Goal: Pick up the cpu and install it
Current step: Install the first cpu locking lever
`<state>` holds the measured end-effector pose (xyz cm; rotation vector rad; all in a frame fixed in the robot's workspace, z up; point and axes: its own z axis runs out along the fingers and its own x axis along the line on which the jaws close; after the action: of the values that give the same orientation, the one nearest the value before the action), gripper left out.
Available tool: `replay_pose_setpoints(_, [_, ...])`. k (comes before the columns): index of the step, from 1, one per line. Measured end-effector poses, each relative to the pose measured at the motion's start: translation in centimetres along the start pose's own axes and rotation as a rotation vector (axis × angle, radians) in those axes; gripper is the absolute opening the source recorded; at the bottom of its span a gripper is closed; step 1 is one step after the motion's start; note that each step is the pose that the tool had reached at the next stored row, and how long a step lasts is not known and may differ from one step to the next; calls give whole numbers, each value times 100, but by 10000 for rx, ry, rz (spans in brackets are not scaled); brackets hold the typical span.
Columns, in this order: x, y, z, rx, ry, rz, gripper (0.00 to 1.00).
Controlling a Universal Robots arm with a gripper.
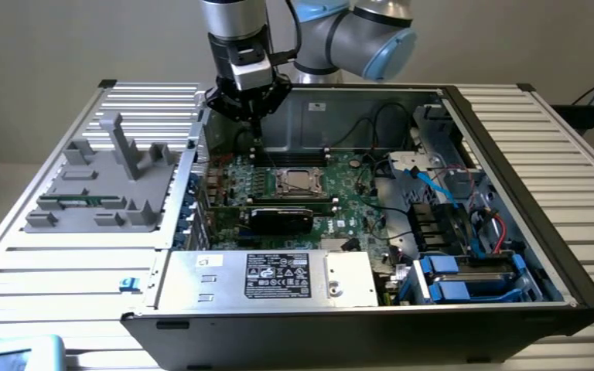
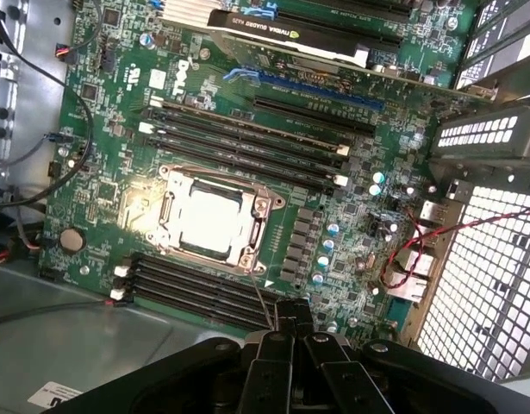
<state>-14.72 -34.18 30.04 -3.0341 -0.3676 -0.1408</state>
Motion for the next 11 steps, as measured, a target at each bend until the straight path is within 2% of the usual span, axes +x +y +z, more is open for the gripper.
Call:
replay_pose_setpoints(7, [0,0,1,1,3,1,11])
replay_pose_setpoints(11, [-1,8,33,58,11,47,11])
